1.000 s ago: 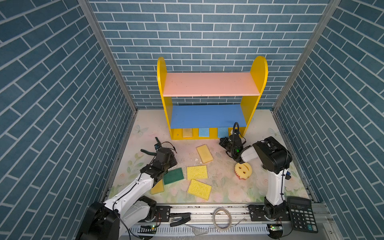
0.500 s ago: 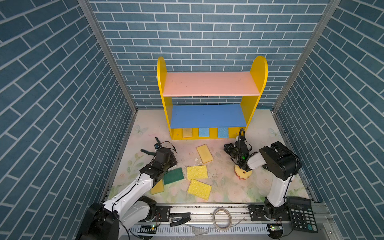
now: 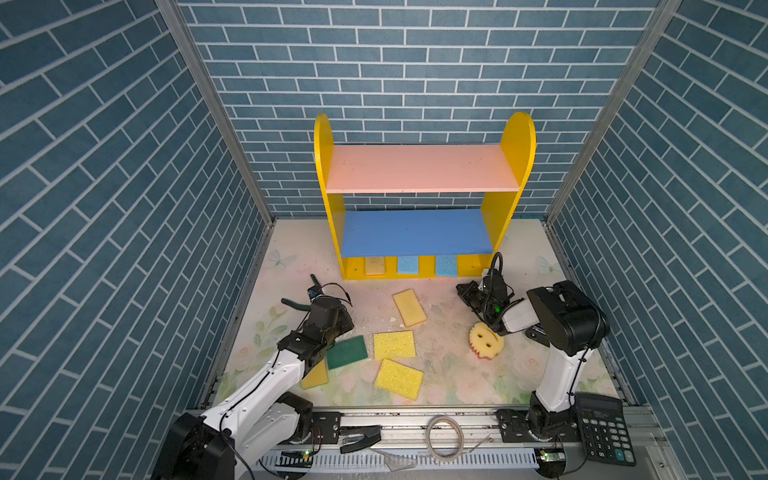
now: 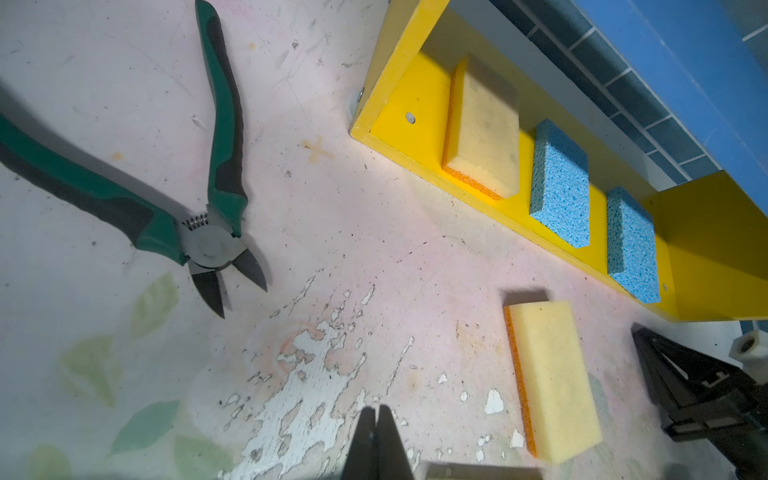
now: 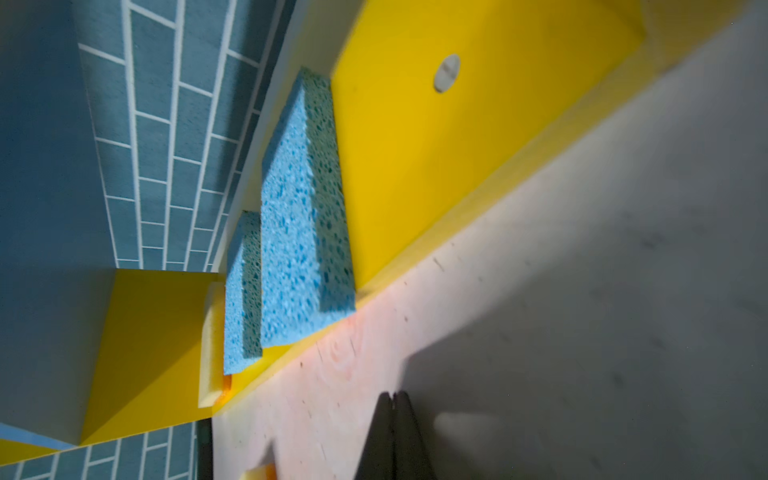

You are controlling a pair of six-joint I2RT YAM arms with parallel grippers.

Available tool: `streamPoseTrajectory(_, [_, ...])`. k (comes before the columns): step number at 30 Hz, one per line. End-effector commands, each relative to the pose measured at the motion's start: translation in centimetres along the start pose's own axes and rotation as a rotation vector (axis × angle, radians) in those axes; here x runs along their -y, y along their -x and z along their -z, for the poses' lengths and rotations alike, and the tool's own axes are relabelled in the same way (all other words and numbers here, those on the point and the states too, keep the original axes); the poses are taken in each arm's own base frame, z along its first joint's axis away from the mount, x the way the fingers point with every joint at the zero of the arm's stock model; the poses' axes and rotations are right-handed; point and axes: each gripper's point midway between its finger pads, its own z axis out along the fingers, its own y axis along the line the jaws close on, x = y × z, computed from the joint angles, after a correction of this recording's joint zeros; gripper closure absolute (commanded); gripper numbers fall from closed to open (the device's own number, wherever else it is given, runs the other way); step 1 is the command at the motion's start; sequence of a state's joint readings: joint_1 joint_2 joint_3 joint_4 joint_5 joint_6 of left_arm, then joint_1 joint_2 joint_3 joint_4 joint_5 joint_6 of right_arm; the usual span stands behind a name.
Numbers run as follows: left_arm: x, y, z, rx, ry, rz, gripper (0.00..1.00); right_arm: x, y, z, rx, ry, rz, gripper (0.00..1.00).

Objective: Place and organize the cleaning sponges onto the shelf

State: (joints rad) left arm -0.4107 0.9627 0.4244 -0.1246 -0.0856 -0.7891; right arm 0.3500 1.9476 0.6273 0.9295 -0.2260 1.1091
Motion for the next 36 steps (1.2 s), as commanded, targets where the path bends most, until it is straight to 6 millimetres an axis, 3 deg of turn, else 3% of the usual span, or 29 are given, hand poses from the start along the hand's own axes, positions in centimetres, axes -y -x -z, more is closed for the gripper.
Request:
streamPoseTrajectory(1, [-1.2,-0.6,-0.1,-0.009,0.036,-0.021,0.94,1.4,-1.0,-1.2,-0.034,0.018,-0.099,1.00])
streamPoseTrajectory(11, [-1.5,-1.2,-0.7,-0.027,0.047,-0.022,0.95,4.7,-1.7,-2.0,0.012,-0.009,-0.169,1.00])
streamPoseTrajectory(12, [-1.6,-1.3,-0.8,-0.029,0.051,-0.021,0.94,6.1,-2.2,-2.1,0.009,-0.040,-0.181,1.00])
streamPoseTrajectory(14, [-1.5,-1.2,-0.8,-0.032,0.050,-0.020,0.95,6.6,-2.3,-2.1,0.020,-0.043,-0.195,1.00])
streamPoseTrajectory(22, [-1.6,-1.4,-0.9,-0.037,0.052,-0.005,0.95,6.8,-2.3,-2.4,0.031,-0.035,-0.216,1.00])
streamPoseTrajectory(31, [-1.6,-1.3,-0.7,-0.034,0.053,-0.009,0.95,6.5,-3.1,-0.2,0.019,-0.072,-0.144,1.00])
streamPoseTrajectory(36, [-1.4,-1.3,-0.8,-0.038,0.051,-0.011,0.95,7.3,-4.1,0.3,-0.009,-0.082,-0.153,1.00])
